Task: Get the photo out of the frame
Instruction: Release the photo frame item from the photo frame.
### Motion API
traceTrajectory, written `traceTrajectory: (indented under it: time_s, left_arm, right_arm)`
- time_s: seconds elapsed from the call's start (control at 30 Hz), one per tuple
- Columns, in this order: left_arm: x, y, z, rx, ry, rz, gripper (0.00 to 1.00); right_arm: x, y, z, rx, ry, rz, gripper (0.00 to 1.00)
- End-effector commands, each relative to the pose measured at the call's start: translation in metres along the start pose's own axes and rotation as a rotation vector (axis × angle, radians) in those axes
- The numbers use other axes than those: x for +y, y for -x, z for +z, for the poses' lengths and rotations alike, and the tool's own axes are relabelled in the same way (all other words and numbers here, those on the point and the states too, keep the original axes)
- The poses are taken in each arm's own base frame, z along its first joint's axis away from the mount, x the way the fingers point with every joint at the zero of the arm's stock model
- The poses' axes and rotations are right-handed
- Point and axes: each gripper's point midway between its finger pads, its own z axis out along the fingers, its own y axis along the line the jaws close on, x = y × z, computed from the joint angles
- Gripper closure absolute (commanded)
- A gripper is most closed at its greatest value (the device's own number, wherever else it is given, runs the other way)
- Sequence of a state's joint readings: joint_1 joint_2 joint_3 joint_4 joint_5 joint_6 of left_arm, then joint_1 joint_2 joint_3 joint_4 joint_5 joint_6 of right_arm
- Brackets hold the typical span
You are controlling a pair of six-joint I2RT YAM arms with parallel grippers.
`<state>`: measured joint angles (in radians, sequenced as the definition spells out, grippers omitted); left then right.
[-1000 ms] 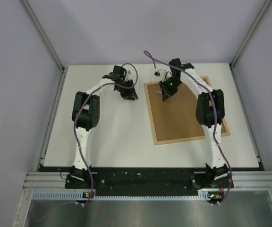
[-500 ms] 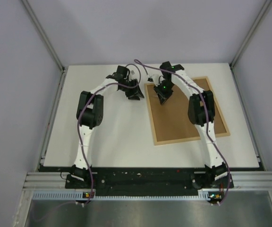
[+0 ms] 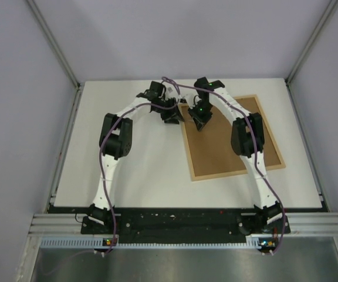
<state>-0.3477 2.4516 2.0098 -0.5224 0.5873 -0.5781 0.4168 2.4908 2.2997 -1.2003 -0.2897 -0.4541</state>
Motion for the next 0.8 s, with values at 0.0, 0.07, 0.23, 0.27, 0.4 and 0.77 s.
traceTrajectory:
  time_s: [0.0,0.07,0.23,0.27,0.4,0.77]
  left_arm:
    - [0.015,-0.017,0.022,0.044,0.053,0.000,0.55]
    - [0.014,-0.020,0.024,0.051,0.053,-0.001,0.55]
    - [0.014,-0.019,0.022,0.043,0.064,0.007,0.55]
    - [0.015,-0.018,0.021,0.039,0.070,0.010,0.55]
    - [0.014,-0.013,0.018,0.019,0.095,0.025,0.53]
    - [0.025,-0.004,0.016,-0.024,0.189,0.045,0.53]
  right_arm:
    - [0.022,0.011,-0.006,-0.004,0.011,-0.072,1.00]
    - [0.029,0.019,-0.009,-0.028,0.003,-0.095,1.00]
    - [0.038,0.035,-0.026,-0.081,-0.032,-0.122,1.00]
    - [0.036,0.037,-0.032,-0.089,-0.055,-0.116,1.00]
    - [0.031,0.032,-0.055,-0.109,-0.096,-0.096,1.00]
    - [-0.013,-0.017,-0.124,-0.203,-0.211,0.095,1.00]
